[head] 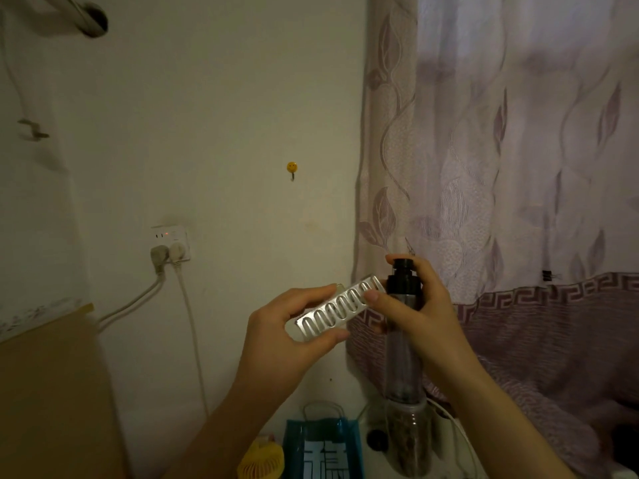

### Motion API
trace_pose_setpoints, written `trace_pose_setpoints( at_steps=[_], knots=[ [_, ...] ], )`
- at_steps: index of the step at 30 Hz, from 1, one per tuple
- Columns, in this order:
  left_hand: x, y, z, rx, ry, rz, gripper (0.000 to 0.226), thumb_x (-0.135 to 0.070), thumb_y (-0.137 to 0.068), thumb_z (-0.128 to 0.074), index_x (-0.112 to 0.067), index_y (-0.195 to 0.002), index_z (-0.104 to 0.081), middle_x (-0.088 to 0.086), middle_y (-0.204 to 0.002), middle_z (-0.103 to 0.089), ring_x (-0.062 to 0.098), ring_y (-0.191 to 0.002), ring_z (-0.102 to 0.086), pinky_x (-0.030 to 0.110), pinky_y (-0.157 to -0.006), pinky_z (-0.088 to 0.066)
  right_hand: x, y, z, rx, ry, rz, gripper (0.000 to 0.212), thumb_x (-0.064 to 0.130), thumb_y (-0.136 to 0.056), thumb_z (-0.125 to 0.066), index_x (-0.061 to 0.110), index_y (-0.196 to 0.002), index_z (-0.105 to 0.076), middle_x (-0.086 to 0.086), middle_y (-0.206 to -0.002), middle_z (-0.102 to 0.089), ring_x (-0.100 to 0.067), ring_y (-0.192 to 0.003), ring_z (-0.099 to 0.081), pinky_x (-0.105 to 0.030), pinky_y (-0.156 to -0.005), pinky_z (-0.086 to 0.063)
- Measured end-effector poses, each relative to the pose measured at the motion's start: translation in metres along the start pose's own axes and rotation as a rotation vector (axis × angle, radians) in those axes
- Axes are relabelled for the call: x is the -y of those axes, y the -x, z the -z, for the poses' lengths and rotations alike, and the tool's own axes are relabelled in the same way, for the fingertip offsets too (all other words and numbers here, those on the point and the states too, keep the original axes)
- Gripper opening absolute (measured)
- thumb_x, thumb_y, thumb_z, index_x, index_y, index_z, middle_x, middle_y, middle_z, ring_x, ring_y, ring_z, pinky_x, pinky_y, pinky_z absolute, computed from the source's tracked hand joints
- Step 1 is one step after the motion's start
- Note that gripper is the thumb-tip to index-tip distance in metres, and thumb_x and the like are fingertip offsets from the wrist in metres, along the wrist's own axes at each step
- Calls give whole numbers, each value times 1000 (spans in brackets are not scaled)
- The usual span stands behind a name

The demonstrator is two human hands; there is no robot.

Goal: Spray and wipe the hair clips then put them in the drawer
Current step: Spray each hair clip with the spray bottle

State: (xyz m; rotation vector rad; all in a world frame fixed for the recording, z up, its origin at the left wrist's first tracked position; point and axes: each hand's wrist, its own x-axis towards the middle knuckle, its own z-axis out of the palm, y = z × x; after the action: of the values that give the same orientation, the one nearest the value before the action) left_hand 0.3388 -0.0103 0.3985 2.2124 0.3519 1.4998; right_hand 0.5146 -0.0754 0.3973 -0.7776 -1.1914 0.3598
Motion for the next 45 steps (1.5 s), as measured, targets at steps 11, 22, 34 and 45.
trace_pose_setpoints(
  at_steps=[11, 22, 34, 45],
  knots=[
    [16, -15, 11, 207, -2, 232, 54, -60, -68, -57, -41, -119, -58, -22, -116, -64, -8, -107, -58, 17, -97, -46, -8, 1, 19, 177, -32, -59, 57, 13, -69, -74, 21, -121, -53, 8, -90, -72, -11, -73, -68, -23, -56, -54],
    [21, -16, 5, 407, 134, 304, 30, -42, -79, -58, -34, -105, -69, -12, -99, -74, 4, -93, -68, 14, -74, -51, -26, -2, 29, 265, -208, -163, 56, 7, -66, -74, 27, -116, -59, 1, -96, -72, -20, -74, -67, -28, -59, -56],
    [28, -15, 2, 228, 132, 411, 12, -23, -80, -72, -21, -90, -77, -2, -80, -76, 16, -69, -72, 18, -60, -54, -43, -1, 31, 254, -252, -235, 60, -2, -65, -72, 31, -115, -65, -1, -93, -69, -25, -77, -65, -33, -63, -59],
    [37, -7, 5, -30, -23, 348, 13, -21, -81, -73, -34, -77, -73, -13, -70, -73, 5, -63, -70, 13, -56, -52, -41, 13, 19, 53, -82, -155, 67, 13, -69, -72, 31, -129, -48, -3, -98, -72, -20, -83, -71, -25, -60, -56]
  ],
)
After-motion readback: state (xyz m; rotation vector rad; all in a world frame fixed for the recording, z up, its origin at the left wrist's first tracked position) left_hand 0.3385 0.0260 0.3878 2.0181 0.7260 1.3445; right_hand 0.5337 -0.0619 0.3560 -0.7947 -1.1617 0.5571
